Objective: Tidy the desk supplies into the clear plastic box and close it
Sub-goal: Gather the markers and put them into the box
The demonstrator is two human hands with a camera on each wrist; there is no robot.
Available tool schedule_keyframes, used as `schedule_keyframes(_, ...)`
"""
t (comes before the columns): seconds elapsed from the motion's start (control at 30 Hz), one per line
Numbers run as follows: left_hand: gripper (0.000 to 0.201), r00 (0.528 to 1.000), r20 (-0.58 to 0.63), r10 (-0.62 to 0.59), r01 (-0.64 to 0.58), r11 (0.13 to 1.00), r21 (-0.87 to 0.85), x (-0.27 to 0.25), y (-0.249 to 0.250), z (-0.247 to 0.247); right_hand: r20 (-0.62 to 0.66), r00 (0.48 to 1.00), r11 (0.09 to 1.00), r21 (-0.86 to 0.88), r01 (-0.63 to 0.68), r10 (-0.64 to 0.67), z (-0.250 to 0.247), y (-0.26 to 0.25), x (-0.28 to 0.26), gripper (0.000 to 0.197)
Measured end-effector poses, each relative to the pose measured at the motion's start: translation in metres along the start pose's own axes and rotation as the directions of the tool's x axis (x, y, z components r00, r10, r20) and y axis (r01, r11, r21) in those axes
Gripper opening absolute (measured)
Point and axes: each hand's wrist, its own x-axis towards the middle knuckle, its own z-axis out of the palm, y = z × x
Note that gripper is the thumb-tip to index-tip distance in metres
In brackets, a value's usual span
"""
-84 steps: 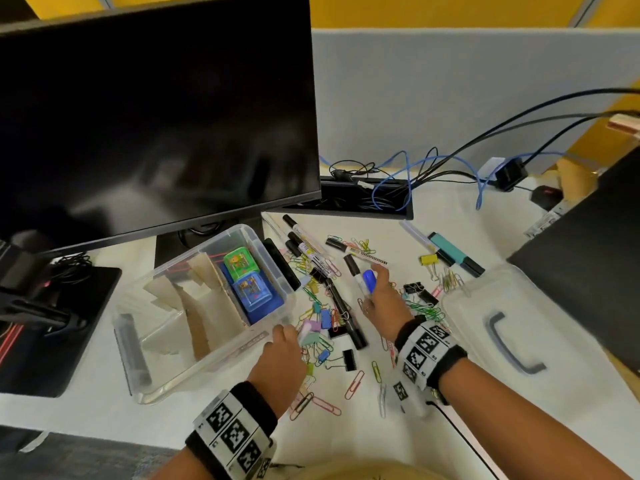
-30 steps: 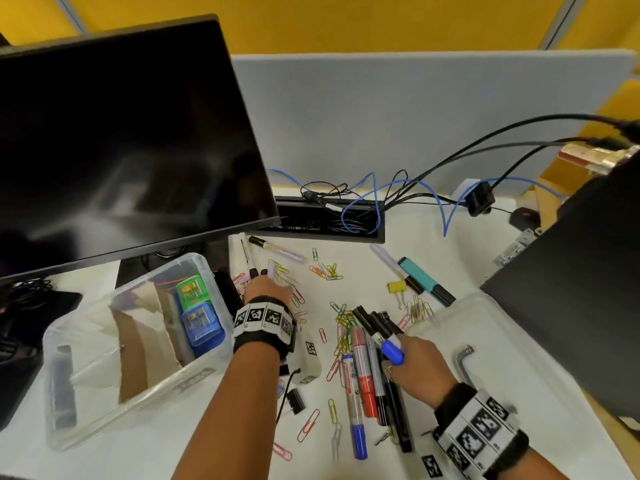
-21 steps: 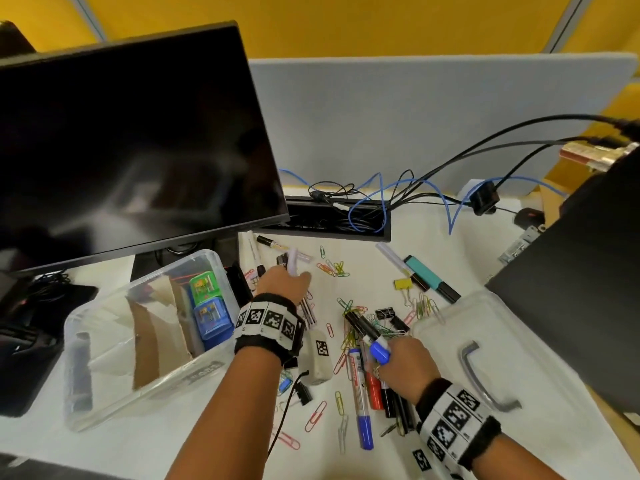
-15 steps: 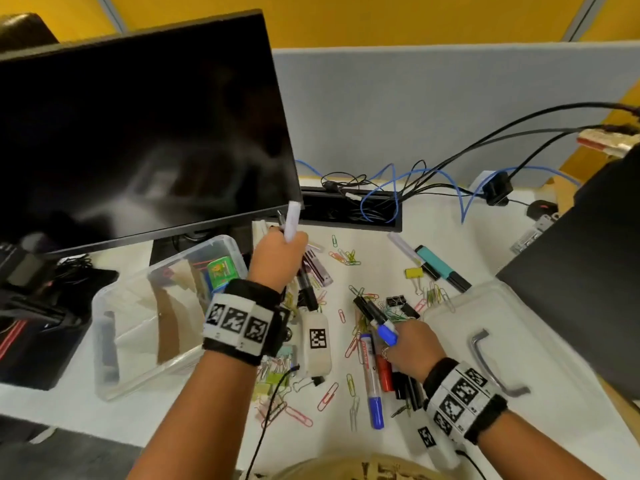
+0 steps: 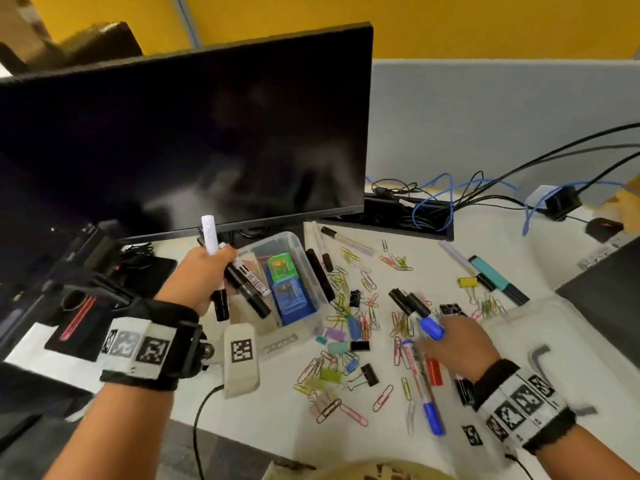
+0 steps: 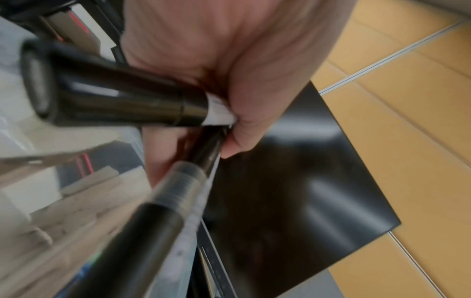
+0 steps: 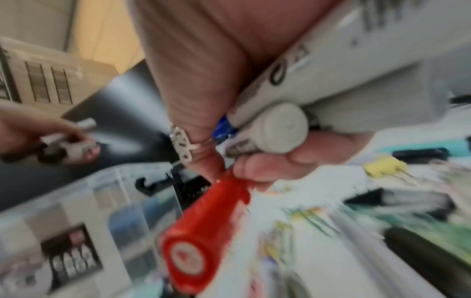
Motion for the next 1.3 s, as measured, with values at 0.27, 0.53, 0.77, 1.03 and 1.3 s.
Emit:
schedule_keyframes(0.27, 0.015, 0.999, -0.034, 0.023, -0.019, 0.991, 0.134, 0.026, 0.0, -0.008, -0.073, 0.953, 0.92, 0.248, 0.304, -0.295, -0.024, -0.108, -0.028, 0.031)
schedule_keyframes(0.53, 0.037, 0.999, 0.042, 0.004, -0.031, 0.746, 0.665, 0.038, -0.013, 0.0, -0.105, 0.946, 0.847, 0.424, 0.322, -0.307, 0.006, -0.161, -0.023, 0.035)
schedule_keyframes(0.77, 0.03, 0.98, 0.156, -0.125, 0.009, 0.804, 0.594, 0.046, -0.028, 0.012, -0.054, 0.948, 0.842, 0.446, 0.303, -0.313, 0.028, -0.193, -0.014, 0.038)
schedule_keyframes(1.03, 0.033, 0.95, 0.249, -0.189, 0.011, 0.817, 0.577, 0.042, -0.023, 0.014, -0.062, 0.959, 0.845, 0.46, 0.274, -0.277, 0.038, -0.204, -0.005, 0.03)
schedule_keyframes(1.3, 0.033, 0.946, 0.275, 0.172, -0.302, 0.777, 0.552, 0.041, -0.006, -0.037, 0.007, 0.958, 0.882, 0.392, 0.262, -0.288, 0.045, -0.223, 0.0, 0.034)
